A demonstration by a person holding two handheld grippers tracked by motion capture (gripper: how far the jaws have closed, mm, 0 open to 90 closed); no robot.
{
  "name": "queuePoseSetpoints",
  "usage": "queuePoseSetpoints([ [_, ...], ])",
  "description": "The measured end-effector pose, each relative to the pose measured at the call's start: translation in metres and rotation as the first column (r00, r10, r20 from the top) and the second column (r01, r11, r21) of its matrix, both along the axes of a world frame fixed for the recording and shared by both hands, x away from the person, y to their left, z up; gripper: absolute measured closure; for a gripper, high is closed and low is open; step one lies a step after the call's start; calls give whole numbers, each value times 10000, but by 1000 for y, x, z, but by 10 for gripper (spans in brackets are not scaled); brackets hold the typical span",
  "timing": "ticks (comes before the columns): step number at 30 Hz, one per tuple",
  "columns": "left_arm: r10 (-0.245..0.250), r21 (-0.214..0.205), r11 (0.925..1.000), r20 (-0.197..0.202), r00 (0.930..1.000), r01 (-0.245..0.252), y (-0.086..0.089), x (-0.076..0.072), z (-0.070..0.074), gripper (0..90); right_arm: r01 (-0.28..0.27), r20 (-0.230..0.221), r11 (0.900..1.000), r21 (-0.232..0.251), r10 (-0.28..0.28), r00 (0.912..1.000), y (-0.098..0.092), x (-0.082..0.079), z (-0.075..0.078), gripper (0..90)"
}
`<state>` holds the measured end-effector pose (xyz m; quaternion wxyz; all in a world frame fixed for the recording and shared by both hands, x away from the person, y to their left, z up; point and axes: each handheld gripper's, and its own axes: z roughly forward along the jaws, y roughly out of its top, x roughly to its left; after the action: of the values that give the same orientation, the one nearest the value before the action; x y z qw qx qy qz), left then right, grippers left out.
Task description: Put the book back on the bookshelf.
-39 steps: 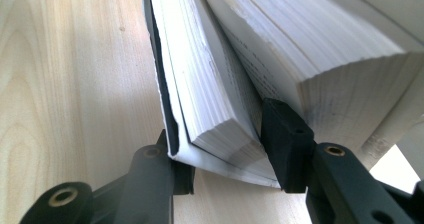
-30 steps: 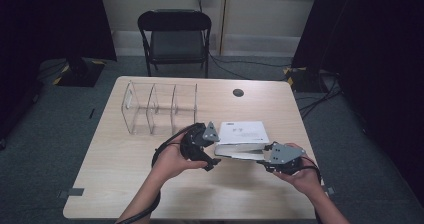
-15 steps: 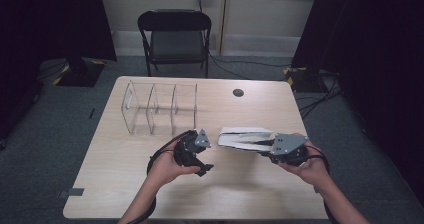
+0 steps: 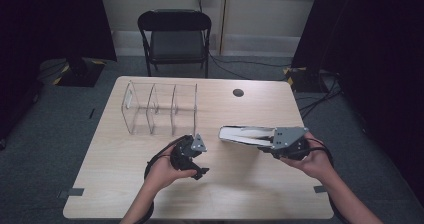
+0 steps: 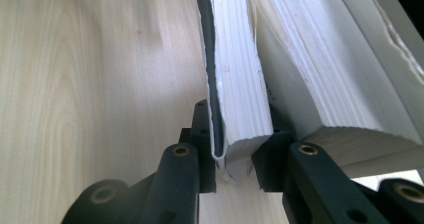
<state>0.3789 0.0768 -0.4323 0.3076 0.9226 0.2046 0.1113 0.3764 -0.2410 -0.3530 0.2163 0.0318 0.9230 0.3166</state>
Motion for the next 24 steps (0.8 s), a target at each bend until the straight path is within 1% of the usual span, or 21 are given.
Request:
queuePoseSetpoints([
  [1, 0, 0, 10000, 0, 10000, 0, 0, 0, 0, 163, 0, 0, 10000, 0, 0, 10000, 0, 0, 0, 751],
  [3, 33, 27, 10000, 38, 10000, -33, 0, -1, -1, 163, -14, -159, 10000, -26, 13, 9999, -1, 1, 3, 755],
  [4, -69, -114, 9999, -87, 9999, 68, 0, -1, -4, 161, -36, -227, 10000, -44, 35, 9997, -1, 1, 5, 755],
  [5, -69, -114, 9999, -87, 9999, 68, 0, -1, -4, 161, -48, -305, 10000, -62, 46, 9995, -1, 2, 6, 756],
  [6, 7, -193, 9998, -78, 10000, -8, 0, -2, -7, 160, -70, -348, 9999, -85, 67, 9994, -1, 2, 8, 756],
  [7, 7, -193, 9998, -78, 10000, -8, 0, -2, -7, 161, -70, -348, 9999, -85, 67, 9994, -1, 2, 8, 756],
  [9, -73, -98, 9999, -203, 9998, 71, 1, -2, -12, 164, -92, -561, 9999, -79, 88, 9984, -2, 3, 10, 759],
  [11, -38, -151, 9999, -237, 9997, 34, 1, -2, -14, 162, -131, -663, 9999, -86, 125, 9977, -3, 3, 12, 759],
  [13, -102, -169, 9998, -285, 9995, 97, 3, -2, -16, 162, -172, -754, 9998, -94, 165, 9970, -4, 2, 13, 759],
  [14, -165, -215, 9996, -292, 9994, 158, 3, -1, -20, 162, -173, -806, 9998, -69, 167, 9966, -4, 2, 14, 759],
  [15, -165, -215, 9996, -292, 9994, 158, 3, -1, -20, 162, -173, -806, 9998, -69, 167, 9966, -4, 2, 14, 759],
  [16, -39, -199, 9998, -381, 9993, 31, 4, -1, -25, 162, -201, -878, 9998, -52, 196, 9959, -5, 2, 14, 760],
  [17, -39, -199, 9998, -381, 9993, 31, 4, -1, -25, 163, -201, -878, 9998, -52, 196, 9959, -5, 2, 14, 760],
  [18, -36, -248, 9997, -460, 9989, 24, 5, 0, -29, 163, -219, -984, 9997, -60, 212, 9949, -5, 2, 16, 760],
  [19, -36, -248, 9997, -460, 9989, 24, 5, 0, -29, 163, -266, -1040, 9996, -75, 257, 9942, -6, 2, 16, 760],
  [21, 11, -153, 9999, -518, 9987, -19, 7, 1, -33, 163, -278, -1103, 9996, -55, 270, 9935, -6, 2, 17, 760],
  [22, 16, -232, 9997, -673, 9977, -31, 9, 1, -37, 168, -310, -1260, 9995, -44, 302, 9916, -7, 3, 19, 761],
  [23, 16, -232, 9997, -673, 9977, -31, 9, 1, -37, 171, -310, -1260, 9995, -44, 302, 9916, -7, 3, 19, 761],
  [24, 50, -210, 9998, -668, 9978, -64, 11, 1, -40, 171, -328, -1387, 9995, -46, 318, 9898, -7, 3, 20, 761],
])
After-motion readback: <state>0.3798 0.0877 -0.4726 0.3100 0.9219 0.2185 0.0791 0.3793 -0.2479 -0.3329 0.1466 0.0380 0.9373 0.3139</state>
